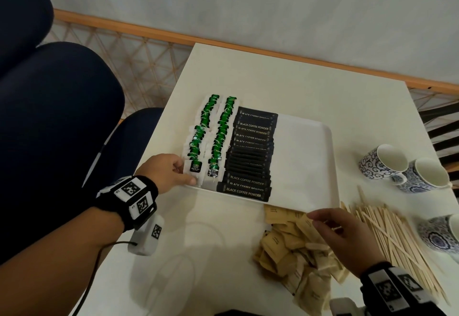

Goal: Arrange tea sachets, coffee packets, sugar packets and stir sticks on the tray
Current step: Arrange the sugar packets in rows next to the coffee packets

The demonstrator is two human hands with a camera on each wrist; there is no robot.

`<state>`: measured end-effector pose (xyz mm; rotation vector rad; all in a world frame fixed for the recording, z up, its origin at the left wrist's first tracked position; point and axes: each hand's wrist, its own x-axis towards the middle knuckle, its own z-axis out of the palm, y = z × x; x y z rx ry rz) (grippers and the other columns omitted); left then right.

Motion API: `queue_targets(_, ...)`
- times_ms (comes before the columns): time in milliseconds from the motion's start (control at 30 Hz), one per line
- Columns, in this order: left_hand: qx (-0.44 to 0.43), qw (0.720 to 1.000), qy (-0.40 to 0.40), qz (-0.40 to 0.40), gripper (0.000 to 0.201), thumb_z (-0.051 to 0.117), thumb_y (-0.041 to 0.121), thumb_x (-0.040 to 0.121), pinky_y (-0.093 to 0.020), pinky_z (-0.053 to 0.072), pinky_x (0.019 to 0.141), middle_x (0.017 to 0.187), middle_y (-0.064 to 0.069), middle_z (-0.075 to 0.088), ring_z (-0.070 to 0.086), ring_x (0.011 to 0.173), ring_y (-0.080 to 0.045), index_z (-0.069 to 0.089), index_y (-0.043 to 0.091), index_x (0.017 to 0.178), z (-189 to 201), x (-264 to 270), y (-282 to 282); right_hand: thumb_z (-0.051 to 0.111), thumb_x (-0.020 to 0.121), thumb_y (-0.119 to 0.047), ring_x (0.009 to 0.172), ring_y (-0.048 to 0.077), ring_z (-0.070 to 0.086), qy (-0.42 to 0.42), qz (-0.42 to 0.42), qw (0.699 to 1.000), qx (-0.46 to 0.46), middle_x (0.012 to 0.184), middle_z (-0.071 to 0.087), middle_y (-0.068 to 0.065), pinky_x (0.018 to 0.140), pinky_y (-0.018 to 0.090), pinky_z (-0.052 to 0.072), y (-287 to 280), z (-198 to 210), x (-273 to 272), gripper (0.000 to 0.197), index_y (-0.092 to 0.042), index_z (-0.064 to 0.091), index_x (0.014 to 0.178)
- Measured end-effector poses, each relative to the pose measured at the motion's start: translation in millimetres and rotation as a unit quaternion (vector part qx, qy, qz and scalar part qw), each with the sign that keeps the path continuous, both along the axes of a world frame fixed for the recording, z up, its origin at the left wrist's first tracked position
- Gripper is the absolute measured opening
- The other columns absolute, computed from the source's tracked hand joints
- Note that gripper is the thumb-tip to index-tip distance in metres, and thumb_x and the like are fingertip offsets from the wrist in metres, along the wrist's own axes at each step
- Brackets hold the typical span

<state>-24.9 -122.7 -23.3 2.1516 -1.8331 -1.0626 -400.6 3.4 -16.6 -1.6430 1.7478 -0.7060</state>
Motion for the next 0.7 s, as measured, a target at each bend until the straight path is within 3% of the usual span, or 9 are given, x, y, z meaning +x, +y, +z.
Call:
queue_targets(233, 0.004, 0.999, -0.034, -0.001, 0.028, 0.083, 0.042, 0.066, -0.033, 0.051, 0.073, 0.077, 0.004, 0.065, 0.062, 0.077, -0.016, 0.065, 0.022, 0.072, -2.1, -5.4, -1.0, 0.07, 0.081, -0.003, 0.073, 0.006, 0.062, 0.001, 0.003, 1.0, 0.004, 0.081, 0.065, -0.021, 0.058, 0.012, 0.048, 0.5, -2.4, -1.0, 0.039, -0.042, 0.069, 0.077)
queue_targets(500, 0.036, 0.997, -0.061, -0.012, 0.033, 0.078, 0.048, 0.071, -0.03, 0.047, 0.068, 0.087, 0.004, 0.067, 0.063, 0.088, -0.017, 0.063, 0.019, 0.067, 0.5, -2.2, -4.9, 0.069, 0.082, -0.003, 0.075, 0.006, 0.062, -0.007, 0.002, 1.0, 0.006, 0.085, 0.065, -0.021, 0.06, 0.011, 0.048, 0.0, -0.8, -4.4, 0.042, -0.044, 0.066, 0.088)
queue_targets(700, -0.025, 0.998, -0.031, 0.04, 0.04, 0.083, 0.051, 0.061, -0.035, 0.052, 0.07, 0.077, 0.002, 0.065, 0.062, 0.075, -0.018, 0.061, 0.02, 0.075, 11.5, -4.2, -2.5, 0.069, 0.081, -0.003, 0.073, 0.007, 0.063, 0.002, -0.006, 1.0, 0.003, 0.083, 0.066, -0.019, 0.058, 0.014, 0.049, 0.2, -5.4, -3.8, 0.041, -0.044, 0.067, 0.087)
